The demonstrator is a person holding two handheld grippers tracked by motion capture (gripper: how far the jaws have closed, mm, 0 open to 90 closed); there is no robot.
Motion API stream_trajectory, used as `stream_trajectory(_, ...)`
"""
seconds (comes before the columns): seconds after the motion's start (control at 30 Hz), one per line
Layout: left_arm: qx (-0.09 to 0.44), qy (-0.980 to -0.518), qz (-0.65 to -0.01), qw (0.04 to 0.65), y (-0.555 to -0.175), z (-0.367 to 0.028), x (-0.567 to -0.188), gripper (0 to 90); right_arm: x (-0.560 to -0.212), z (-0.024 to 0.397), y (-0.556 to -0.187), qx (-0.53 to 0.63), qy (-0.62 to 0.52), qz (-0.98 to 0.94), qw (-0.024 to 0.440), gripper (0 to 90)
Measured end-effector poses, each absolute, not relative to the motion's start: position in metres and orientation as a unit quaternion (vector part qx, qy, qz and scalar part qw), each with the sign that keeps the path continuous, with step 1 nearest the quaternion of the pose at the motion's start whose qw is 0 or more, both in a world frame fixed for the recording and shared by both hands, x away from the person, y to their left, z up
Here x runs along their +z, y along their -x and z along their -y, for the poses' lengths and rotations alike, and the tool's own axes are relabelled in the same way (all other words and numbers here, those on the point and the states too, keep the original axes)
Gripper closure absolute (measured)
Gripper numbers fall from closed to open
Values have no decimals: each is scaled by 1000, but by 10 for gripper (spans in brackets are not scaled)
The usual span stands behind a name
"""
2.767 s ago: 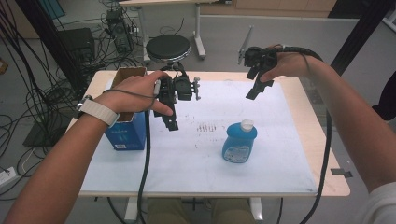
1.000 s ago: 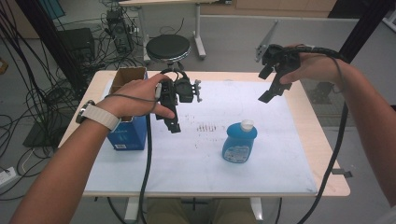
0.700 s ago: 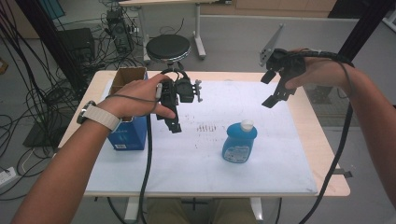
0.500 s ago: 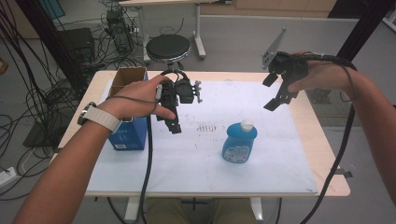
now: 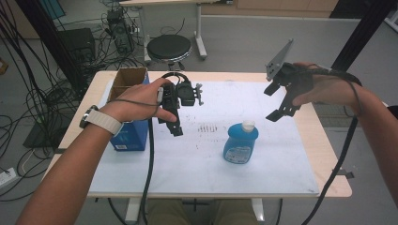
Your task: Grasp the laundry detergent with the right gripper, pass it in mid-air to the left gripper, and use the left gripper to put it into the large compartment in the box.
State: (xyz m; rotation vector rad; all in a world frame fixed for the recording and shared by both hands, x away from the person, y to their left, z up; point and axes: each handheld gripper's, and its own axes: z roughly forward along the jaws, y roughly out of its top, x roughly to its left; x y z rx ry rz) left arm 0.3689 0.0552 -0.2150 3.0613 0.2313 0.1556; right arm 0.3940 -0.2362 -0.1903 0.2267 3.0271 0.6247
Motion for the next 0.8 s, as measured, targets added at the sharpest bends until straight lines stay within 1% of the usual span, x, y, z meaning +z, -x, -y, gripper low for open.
stream_trajectory(0.4,51,-995,-75,40,-369,-54,-218,115,-201,242,-384,216,-73,-974,16,42)
stream_trajectory(0.8,52,-995,-73,43,-369,-52,-220,116,-214,245,-376,235,-68,-969,19,48)
